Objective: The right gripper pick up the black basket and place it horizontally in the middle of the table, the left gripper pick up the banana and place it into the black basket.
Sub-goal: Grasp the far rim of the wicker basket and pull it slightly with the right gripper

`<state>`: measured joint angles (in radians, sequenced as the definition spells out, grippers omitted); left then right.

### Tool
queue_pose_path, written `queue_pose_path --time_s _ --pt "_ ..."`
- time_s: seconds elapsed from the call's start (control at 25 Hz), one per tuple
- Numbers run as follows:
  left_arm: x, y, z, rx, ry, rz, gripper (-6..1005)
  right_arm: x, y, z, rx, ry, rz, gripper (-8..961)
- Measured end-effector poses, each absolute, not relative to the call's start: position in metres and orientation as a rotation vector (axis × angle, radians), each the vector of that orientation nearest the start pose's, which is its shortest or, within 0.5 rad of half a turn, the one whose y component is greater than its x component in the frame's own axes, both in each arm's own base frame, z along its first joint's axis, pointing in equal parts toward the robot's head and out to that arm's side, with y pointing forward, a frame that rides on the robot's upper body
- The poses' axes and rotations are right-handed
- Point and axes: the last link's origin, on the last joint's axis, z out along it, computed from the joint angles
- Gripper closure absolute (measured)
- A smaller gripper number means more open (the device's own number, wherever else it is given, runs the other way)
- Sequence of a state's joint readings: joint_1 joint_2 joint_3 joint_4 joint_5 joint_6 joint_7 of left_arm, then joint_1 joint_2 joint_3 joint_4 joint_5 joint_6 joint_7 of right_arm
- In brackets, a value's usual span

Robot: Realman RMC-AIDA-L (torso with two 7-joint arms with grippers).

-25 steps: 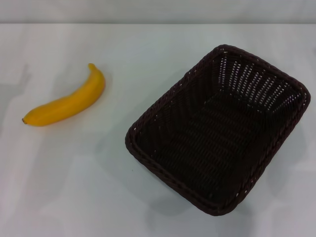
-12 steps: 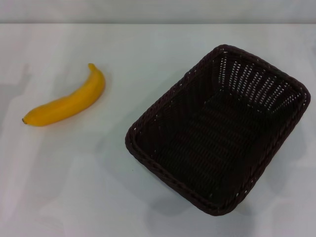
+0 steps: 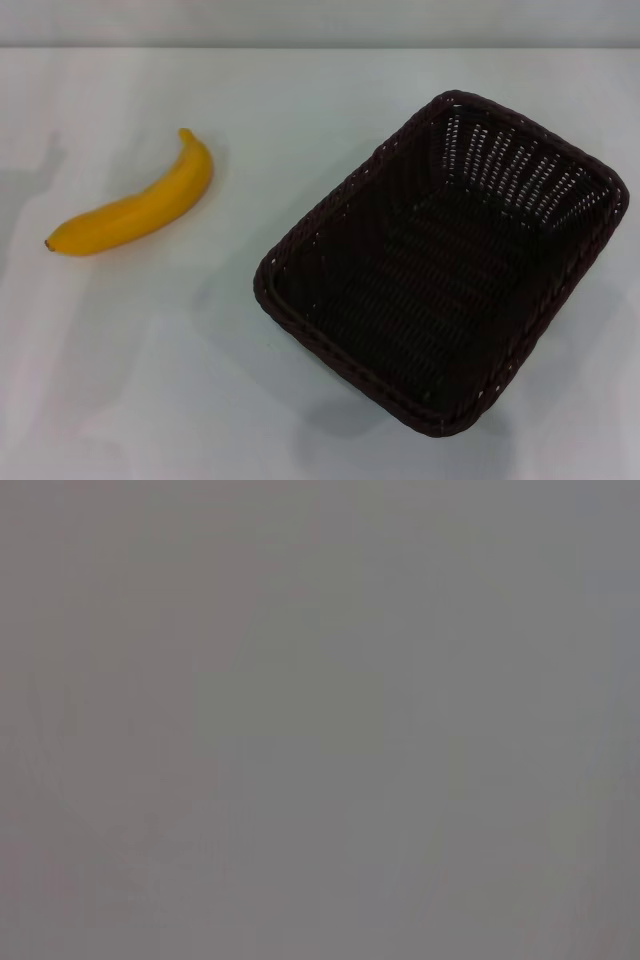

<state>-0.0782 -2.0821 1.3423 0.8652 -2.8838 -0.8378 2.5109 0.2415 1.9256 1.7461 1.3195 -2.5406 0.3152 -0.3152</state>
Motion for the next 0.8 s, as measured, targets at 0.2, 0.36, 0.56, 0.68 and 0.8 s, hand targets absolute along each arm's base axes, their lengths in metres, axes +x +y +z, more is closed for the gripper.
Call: queue_pose_path --time_s 0.2,0.36,0.56,0.68,0.8 --pt "-0.324 0.325 0.093 -1.432 -0.589 -0.882 119 0.264 0.408 0.151 -1.735 0.856 0.177 191" --pt "-0.323 0.326 0.092 -1.436 -0.587 -0.884 119 0.252 0.410 0.157 -1.846 0.901 0.129 191" --pt "-0.318 0.329 0.089 -1.455 -0.583 -0.892 119 0.242 0.409 0.161 -1.958 0.921 0.105 191" --pt "-0.317 0.329 0.088 -1.458 -0.579 -0.899 119 0.233 0.409 0.155 -2.027 0.903 0.082 192" --pt "-0.315 0.331 0.088 -1.462 -0.580 -0.908 119 0.226 0.410 0.146 -2.104 0.901 0.056 192"
